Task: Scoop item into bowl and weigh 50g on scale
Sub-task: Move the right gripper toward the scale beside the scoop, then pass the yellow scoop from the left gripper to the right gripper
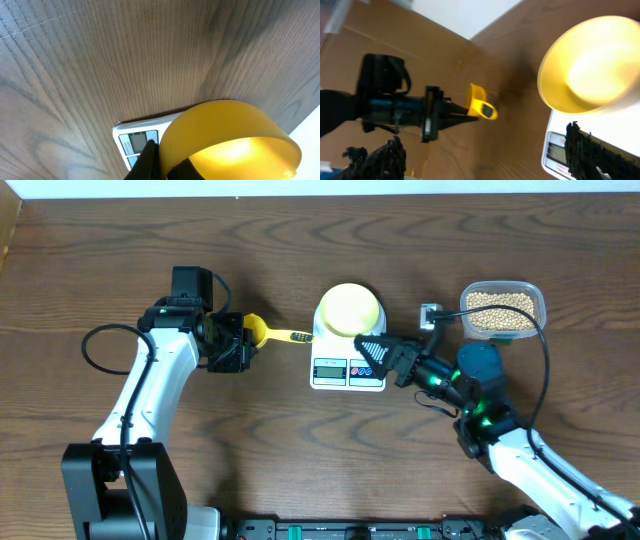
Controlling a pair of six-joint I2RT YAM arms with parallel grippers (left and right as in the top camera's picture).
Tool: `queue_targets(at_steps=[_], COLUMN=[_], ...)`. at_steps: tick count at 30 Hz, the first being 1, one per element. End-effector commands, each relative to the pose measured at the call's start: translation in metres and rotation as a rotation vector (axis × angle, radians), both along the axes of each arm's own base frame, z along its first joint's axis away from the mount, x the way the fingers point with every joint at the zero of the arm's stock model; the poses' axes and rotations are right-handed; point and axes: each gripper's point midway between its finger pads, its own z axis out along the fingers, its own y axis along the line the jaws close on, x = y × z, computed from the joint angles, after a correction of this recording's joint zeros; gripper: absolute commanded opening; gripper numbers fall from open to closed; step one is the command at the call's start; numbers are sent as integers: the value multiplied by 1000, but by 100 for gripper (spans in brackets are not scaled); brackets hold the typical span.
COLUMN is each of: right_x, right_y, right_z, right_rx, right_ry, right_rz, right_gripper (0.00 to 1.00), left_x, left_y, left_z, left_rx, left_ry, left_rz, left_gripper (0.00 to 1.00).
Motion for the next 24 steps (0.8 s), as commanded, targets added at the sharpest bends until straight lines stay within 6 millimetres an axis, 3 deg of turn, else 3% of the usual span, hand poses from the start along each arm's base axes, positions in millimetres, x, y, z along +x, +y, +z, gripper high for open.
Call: queue_targets(at_steps=[1,13,24], right_x=[-1,1,-7], right_y=[12,19,30], right_z=[9,5,14], right_rx=[26,66,88], right_ry=[-21,19,-14], right_rz=[24,28,56], right_gripper=[99,99,99], left_x=[1,6,6], left_y=[-3,-19,-59], left_z=[7,21,32], left_rx=[-15,-112,-201], left_ry=[-13,-63,-98], left_rz=[2,-34,-122], left_gripper=[8,8,8])
